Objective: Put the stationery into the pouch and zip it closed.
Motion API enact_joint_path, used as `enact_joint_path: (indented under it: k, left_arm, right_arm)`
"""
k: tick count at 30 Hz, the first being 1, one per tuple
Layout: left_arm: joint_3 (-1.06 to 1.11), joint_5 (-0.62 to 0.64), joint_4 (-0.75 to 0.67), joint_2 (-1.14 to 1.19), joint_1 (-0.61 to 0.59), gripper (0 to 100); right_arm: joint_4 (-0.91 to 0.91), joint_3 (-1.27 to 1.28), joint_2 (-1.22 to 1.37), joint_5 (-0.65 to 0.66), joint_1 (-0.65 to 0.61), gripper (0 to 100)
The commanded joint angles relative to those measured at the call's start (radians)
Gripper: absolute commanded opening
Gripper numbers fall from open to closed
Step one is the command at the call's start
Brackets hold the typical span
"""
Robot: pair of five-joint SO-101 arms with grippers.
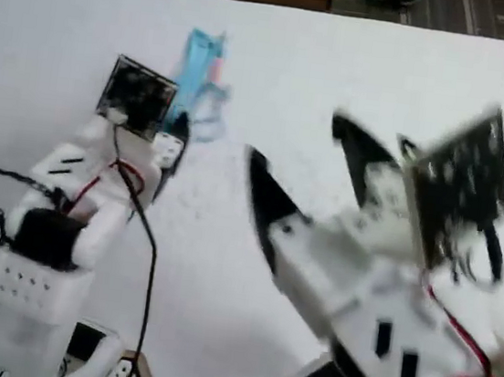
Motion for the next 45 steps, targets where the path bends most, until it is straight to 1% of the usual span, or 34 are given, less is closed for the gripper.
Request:
enact_joint_path:
  k: [1,2,5,8,10,13,15,17,20,23,28,31,34,36,37,39,42,43,45]
  left_arm:
    - [0.000,0.101,0.032,0.065,0.005,25]
    - [0.000,0.115,0.035,0.076,0.005,25]
    - [0.000,0.095,0.060,0.093,0.004,25]
    - [0.000,0.089,0.098,0.077,0.004,25]
    - [0.000,0.089,0.144,0.047,0.004,26]
    - [0.000,0.089,0.222,-0.019,0.015,29]
    - [0.000,0.077,0.261,-0.068,0.035,29]
    - [0.000,0.064,0.315,-0.116,0.062,29]
    - [0.000,0.052,0.397,-0.173,0.124,30]
    - [0.000,-0.015,0.482,-0.205,0.183,30]
    - [-0.051,-0.049,0.548,-0.206,0.185,30]
    - [-0.069,-0.051,0.552,-0.205,0.170,30]
    - [0.003,-0.063,0.546,-0.205,0.139,29]
    - [0.106,-0.104,0.516,-0.211,0.081,29]
    - [0.150,-0.115,0.493,-0.213,0.031,29]
    - [0.221,-0.104,0.430,-0.213,-0.107,29]
    - [0.272,-0.083,0.338,-0.213,-0.300,29]
    - [0.278,-0.087,0.321,-0.213,-0.341,27]
    - [0.279,-0.089,0.311,-0.213,-0.380,22]
  right_arm:
    - [-0.018,0.341,-0.200,-0.009,0.127,14.4]
    - [-0.035,0.425,-0.251,-0.008,0.173,10.6]
    - [-0.091,0.671,-0.401,-0.005,0.302,1.0]
    - [-0.157,0.913,-0.547,-0.003,0.400,4.3]
    - [-0.213,1.060,-0.644,-0.002,0.447,3.4]
    - [-0.285,1.243,-0.783,0.000,0.481,1.6]
    - [-0.314,1.336,-0.863,0.037,0.481,1.7]
    - [-0.331,1.405,-0.926,0.069,0.484,1.7]
    - [-0.329,1.470,-0.984,0.072,0.484,1.7]
    - [-0.328,1.496,-0.981,0.069,0.486,1.7]
    - [-0.329,1.501,-0.929,0.068,0.486,1.7]
    - [-0.335,1.501,-0.885,0.068,0.486,1.7]
    - [-0.335,1.514,-0.837,0.068,0.486,1.7]
    - [-0.344,1.562,-0.819,0.068,0.486,1.7]
    - [-0.366,1.596,-0.812,0.068,0.487,1.7]
    - [-0.427,1.666,-0.817,0.074,0.513,1.7]
    - [-0.499,1.691,-0.857,0.091,0.565,1.7]
    - [-0.503,1.692,-0.877,0.112,0.575,1.7]
    - [-0.501,1.715,-0.920,0.155,0.579,1.7]
